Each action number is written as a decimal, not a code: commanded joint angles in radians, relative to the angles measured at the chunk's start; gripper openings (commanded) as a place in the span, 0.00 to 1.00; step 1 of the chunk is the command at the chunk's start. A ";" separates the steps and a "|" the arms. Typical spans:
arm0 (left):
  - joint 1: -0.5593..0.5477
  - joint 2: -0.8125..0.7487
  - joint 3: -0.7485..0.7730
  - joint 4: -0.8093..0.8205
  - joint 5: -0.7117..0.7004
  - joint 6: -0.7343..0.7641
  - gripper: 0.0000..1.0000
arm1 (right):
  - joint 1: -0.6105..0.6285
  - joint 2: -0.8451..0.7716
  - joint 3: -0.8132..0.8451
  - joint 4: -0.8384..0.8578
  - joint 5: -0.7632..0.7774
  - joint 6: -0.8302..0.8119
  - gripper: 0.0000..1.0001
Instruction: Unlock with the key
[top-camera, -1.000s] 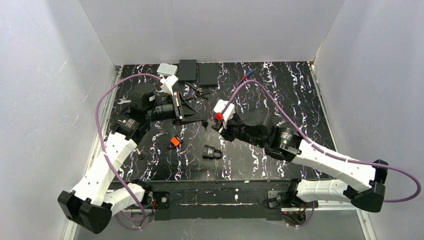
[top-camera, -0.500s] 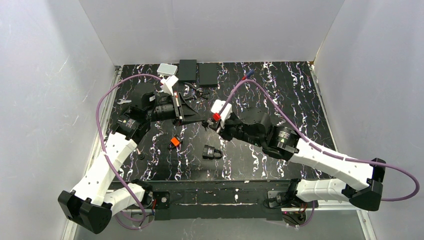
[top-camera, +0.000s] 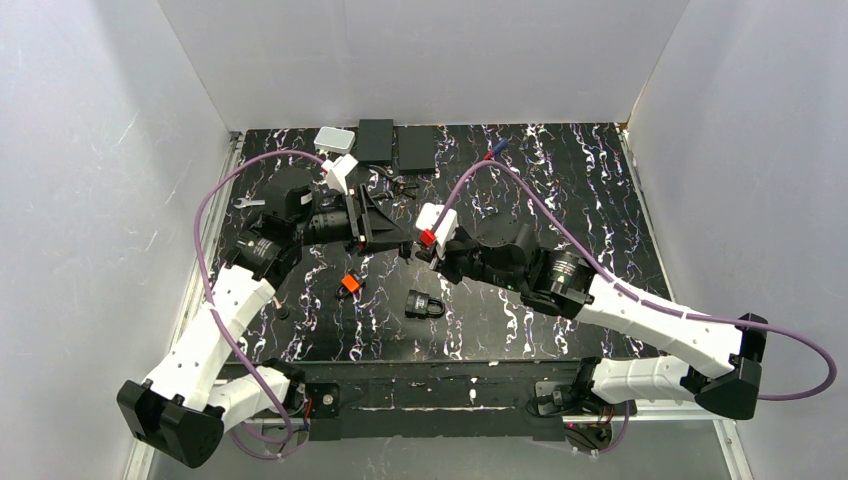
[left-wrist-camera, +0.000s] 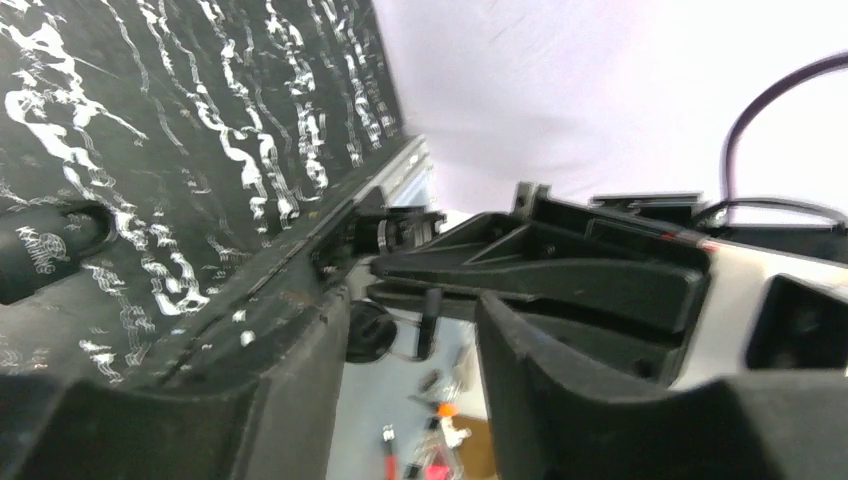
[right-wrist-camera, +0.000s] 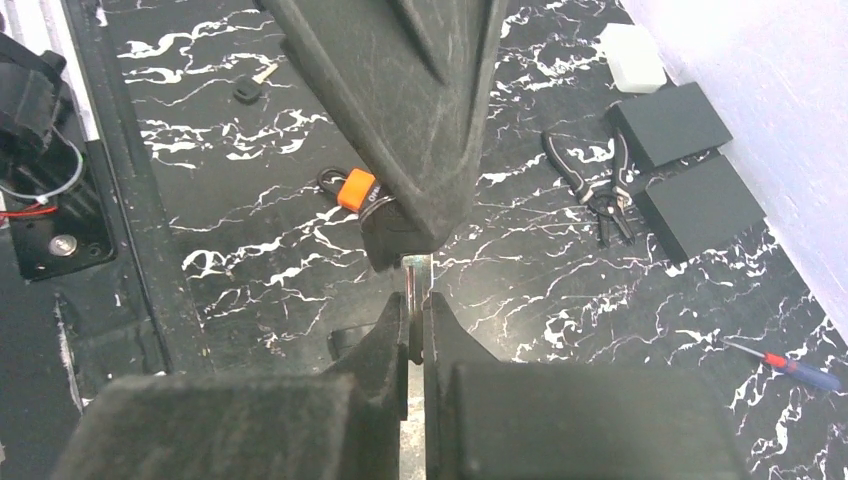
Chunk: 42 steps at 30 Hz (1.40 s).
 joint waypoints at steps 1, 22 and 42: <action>0.005 -0.048 0.007 -0.028 -0.019 0.067 0.67 | 0.005 -0.020 0.061 0.014 -0.045 -0.012 0.01; 0.010 -0.022 -0.054 0.119 0.148 0.046 0.45 | 0.005 -0.034 0.068 -0.025 -0.053 -0.021 0.01; 0.012 -0.030 -0.054 0.021 0.049 0.080 0.00 | 0.005 -0.032 0.063 0.001 -0.004 0.038 0.46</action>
